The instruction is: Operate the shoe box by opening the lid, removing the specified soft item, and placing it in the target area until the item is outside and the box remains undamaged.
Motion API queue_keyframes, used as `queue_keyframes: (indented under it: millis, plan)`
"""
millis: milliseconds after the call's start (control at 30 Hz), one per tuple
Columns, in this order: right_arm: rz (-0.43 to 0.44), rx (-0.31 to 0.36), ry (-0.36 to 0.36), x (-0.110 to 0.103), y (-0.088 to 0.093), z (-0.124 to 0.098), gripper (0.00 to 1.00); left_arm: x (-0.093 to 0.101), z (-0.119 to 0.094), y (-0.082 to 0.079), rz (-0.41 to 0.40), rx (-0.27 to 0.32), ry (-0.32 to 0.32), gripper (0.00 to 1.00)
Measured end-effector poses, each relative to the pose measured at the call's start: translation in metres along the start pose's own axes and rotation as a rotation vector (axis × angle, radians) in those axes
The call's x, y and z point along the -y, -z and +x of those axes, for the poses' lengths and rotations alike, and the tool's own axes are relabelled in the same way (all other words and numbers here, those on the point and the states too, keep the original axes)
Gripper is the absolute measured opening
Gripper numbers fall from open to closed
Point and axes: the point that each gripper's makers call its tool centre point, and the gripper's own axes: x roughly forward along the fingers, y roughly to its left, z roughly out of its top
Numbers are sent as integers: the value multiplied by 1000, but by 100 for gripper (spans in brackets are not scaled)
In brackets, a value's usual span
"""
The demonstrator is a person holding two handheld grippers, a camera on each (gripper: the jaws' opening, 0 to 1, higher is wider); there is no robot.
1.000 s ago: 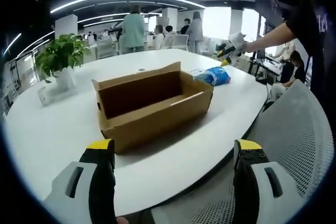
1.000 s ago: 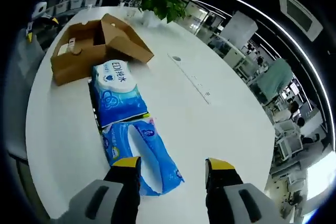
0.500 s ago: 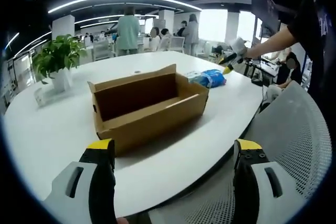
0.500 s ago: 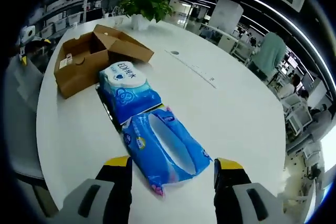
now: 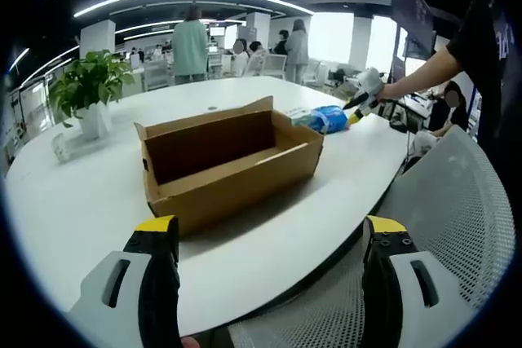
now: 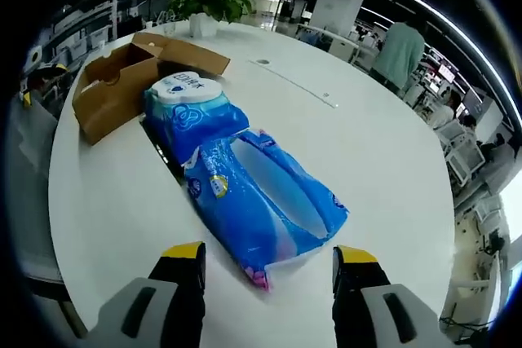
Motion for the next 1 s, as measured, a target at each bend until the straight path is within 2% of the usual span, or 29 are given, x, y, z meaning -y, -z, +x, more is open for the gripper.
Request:
queue_keyframes:
  millis: [400,1000]
  plan:
    - [-20,-18,-29,4,0,16,56,-2,0,4,-5,-24,-8,92]
    - [-47,-15,-26,9,-6,21,54,-3,0,5,-4,-29,-14,92]
